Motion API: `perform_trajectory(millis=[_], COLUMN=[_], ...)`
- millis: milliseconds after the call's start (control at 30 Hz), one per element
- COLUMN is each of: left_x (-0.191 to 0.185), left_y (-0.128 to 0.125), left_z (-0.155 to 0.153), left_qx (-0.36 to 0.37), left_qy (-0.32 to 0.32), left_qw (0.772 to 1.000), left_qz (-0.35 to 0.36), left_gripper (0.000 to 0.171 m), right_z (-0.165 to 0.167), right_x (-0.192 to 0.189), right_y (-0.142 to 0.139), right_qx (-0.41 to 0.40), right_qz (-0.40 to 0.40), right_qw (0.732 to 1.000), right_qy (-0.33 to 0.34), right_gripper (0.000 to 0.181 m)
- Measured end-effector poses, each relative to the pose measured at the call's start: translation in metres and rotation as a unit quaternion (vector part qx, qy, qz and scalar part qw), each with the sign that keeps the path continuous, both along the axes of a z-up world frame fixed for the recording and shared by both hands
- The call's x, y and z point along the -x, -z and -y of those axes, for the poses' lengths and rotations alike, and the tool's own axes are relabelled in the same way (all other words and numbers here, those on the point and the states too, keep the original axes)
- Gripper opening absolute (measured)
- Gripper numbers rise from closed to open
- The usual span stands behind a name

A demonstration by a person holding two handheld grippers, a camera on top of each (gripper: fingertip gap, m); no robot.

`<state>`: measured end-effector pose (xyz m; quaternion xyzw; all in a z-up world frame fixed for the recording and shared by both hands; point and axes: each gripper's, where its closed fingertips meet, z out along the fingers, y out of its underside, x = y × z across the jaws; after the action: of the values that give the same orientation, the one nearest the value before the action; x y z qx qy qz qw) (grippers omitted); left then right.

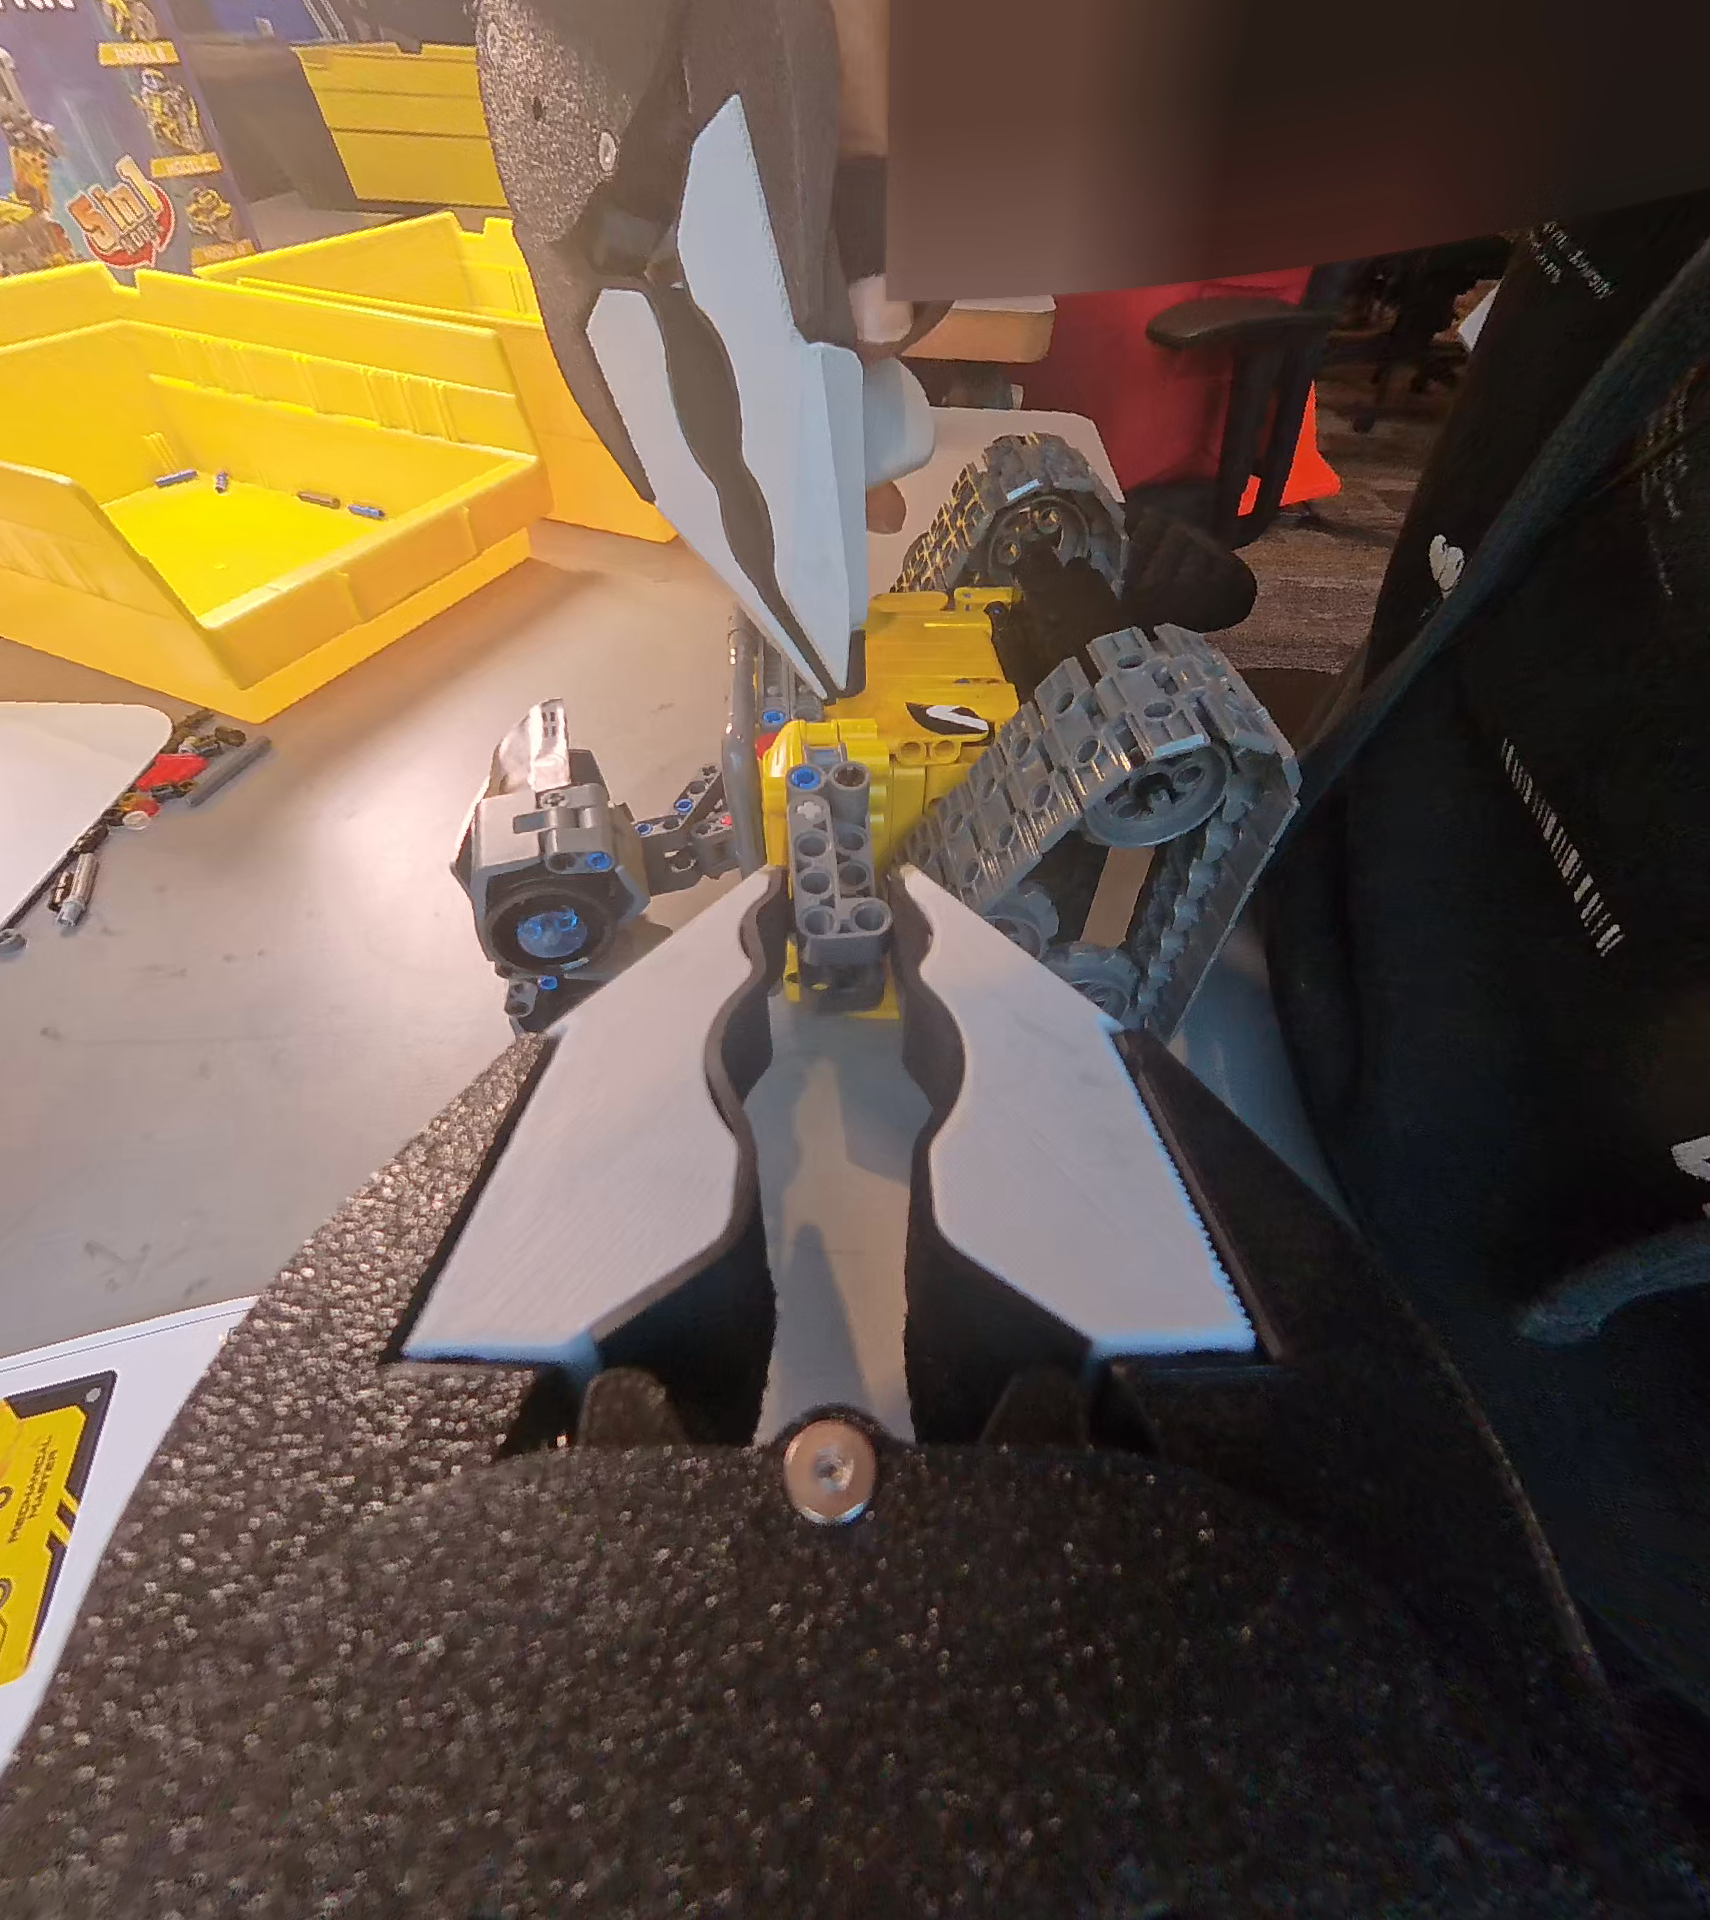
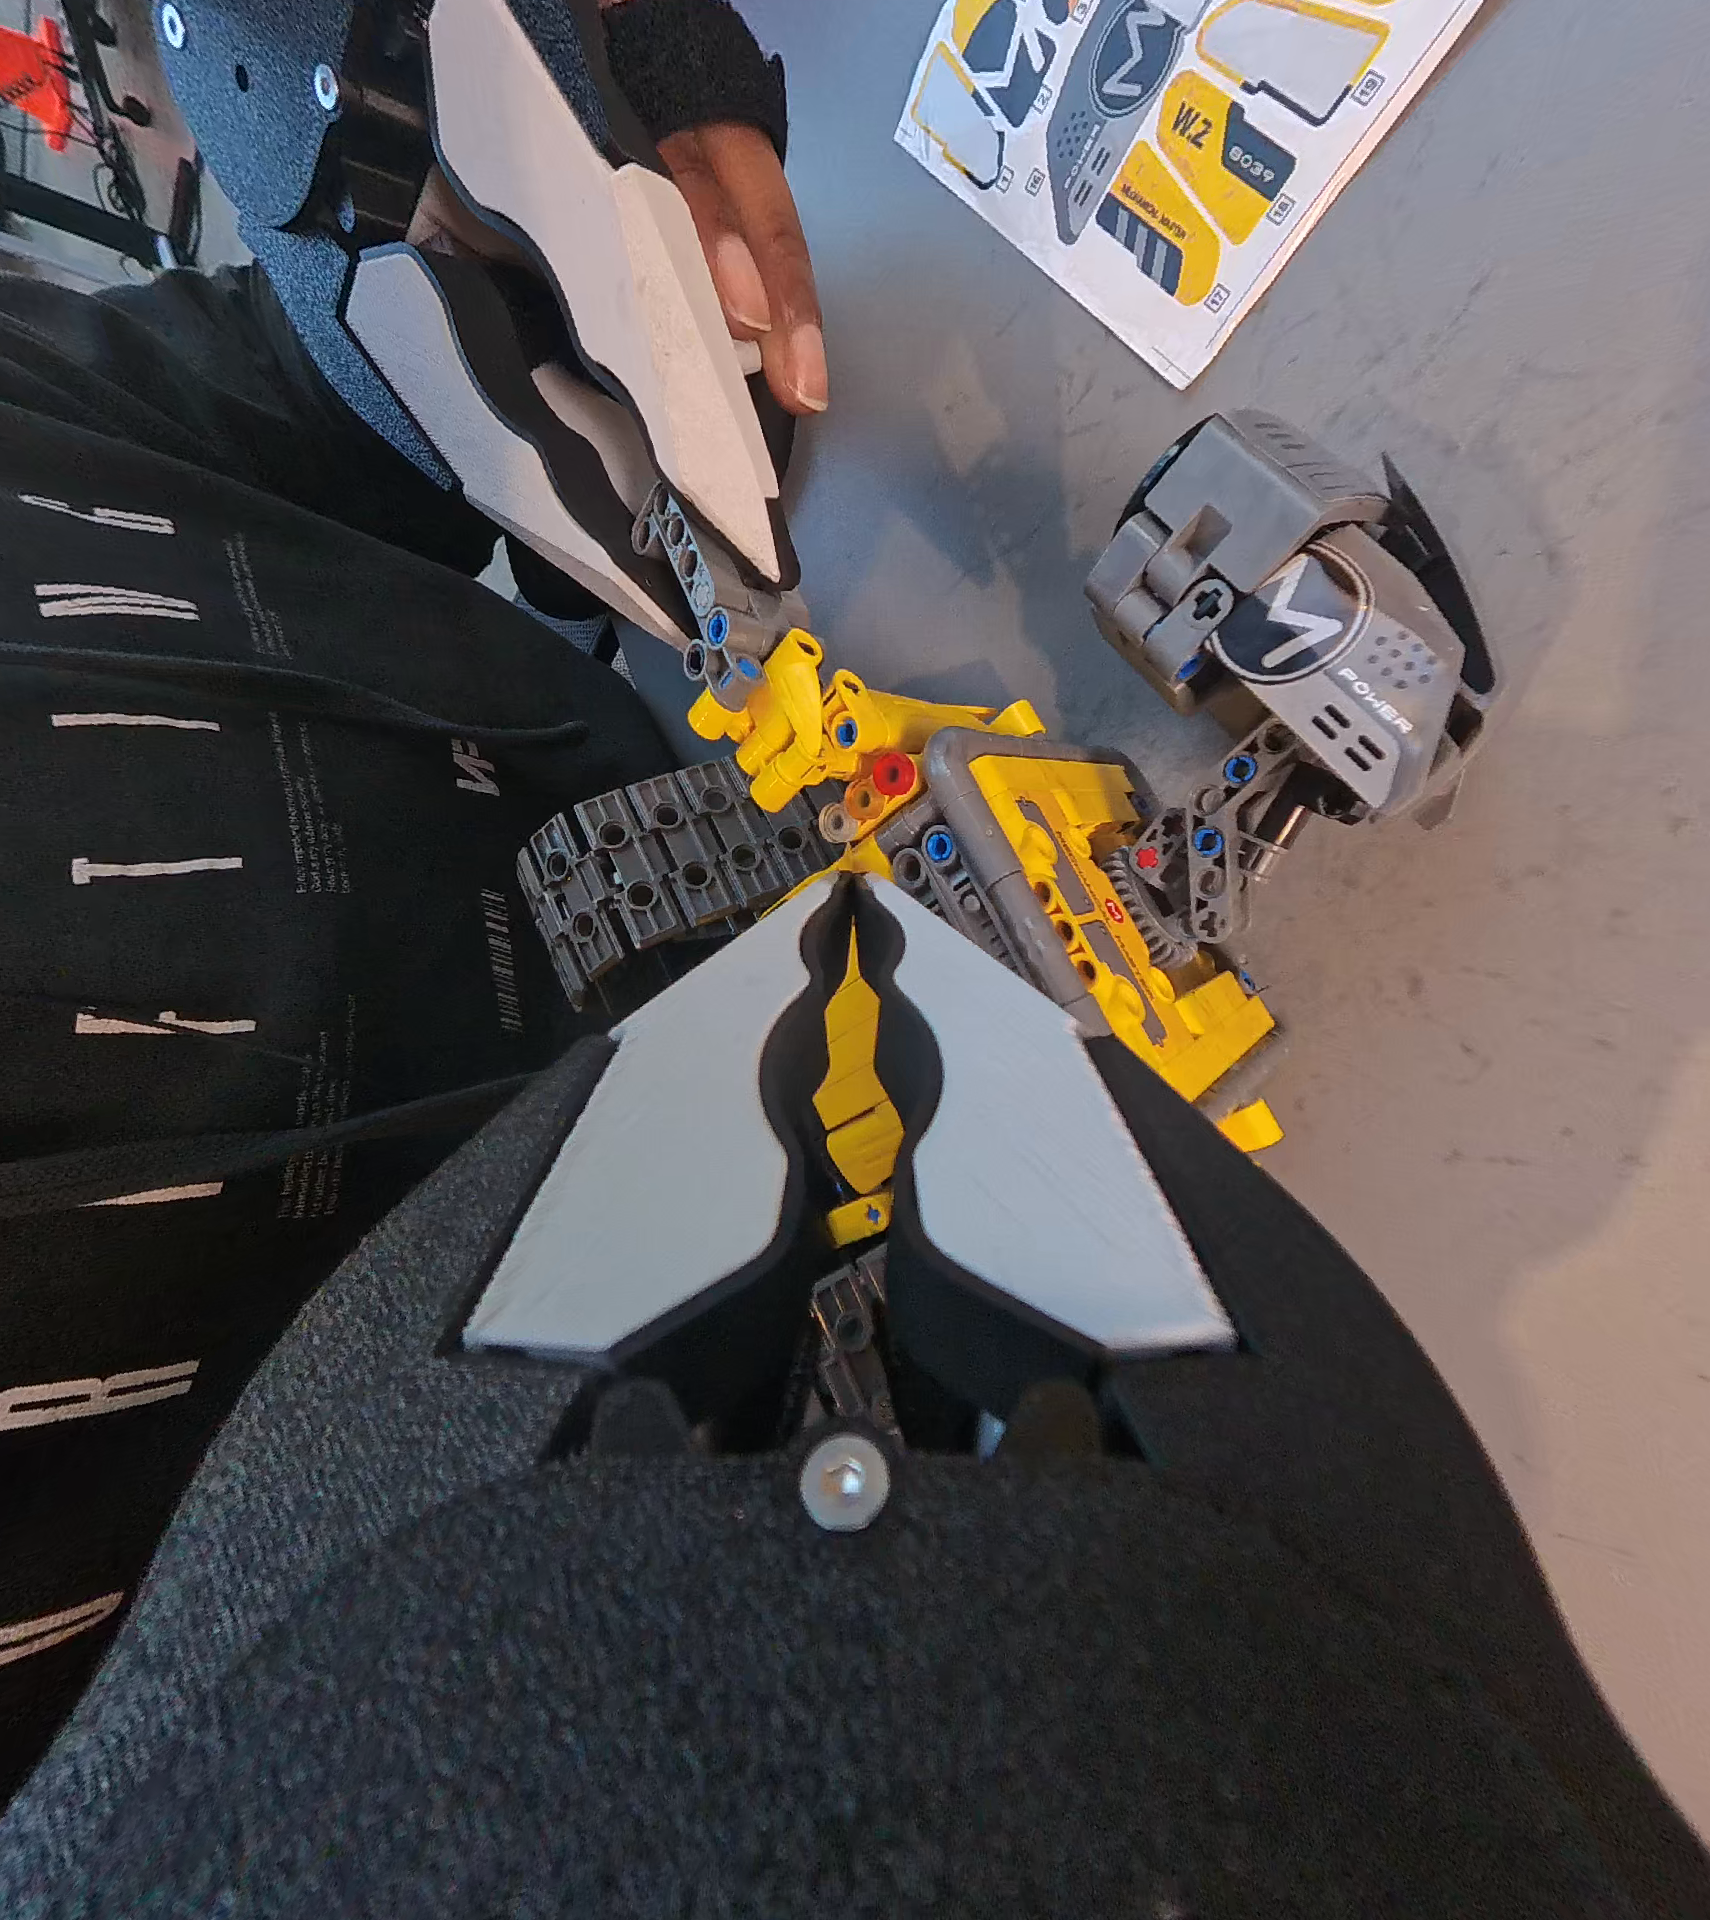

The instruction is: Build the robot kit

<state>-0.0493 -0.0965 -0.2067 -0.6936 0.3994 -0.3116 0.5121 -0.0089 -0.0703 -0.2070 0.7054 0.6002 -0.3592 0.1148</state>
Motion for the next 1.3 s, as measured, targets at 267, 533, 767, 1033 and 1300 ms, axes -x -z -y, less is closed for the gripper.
perform_trajectory(millis=[267, 533, 767, 1033, 1300], left_x=[0.0, -0.001, -0.001, -0.001, -0.001], left_y=[0.0, 0.001, 0.001, 0.001, 0.002], left_z=[0.001, 0.002, 0.001, 0.001, 0.0], left_qx=[-0.002, -0.009, -0.008, -0.006, -0.005], left_qy=[0.002, 0.005, 0.005, 0.005, 0.004], left_qw=[1.0, 1.0, 1.0, 1.0, 1.0], left_qz=[-0.001, -0.006, -0.003, -0.001, 0.001], left_gripper=[0.018, 0.017, 0.017, 0.017, 0.017], right_z=[-0.002, -0.002, -0.002, -0.002, -0.001], right_x=[0.0, -0.001, 0.0, 0.001, 0.006], right_y=[0.004, 0.005, 0.005, 0.004, -0.008], right_qx=[-0.03, -0.078, -0.128, -0.148, -0.166], right_qz=[0.002, -0.005, -0.027, -0.044, -0.091], right_qw=[1.0, 0.996, 0.987, 0.98, 0.968], right_qy=[-0.01, -0.05, -0.097, -0.128, -0.165], right_gripper=[0.0, 0.001, 0.004, 0.006, 0.015])
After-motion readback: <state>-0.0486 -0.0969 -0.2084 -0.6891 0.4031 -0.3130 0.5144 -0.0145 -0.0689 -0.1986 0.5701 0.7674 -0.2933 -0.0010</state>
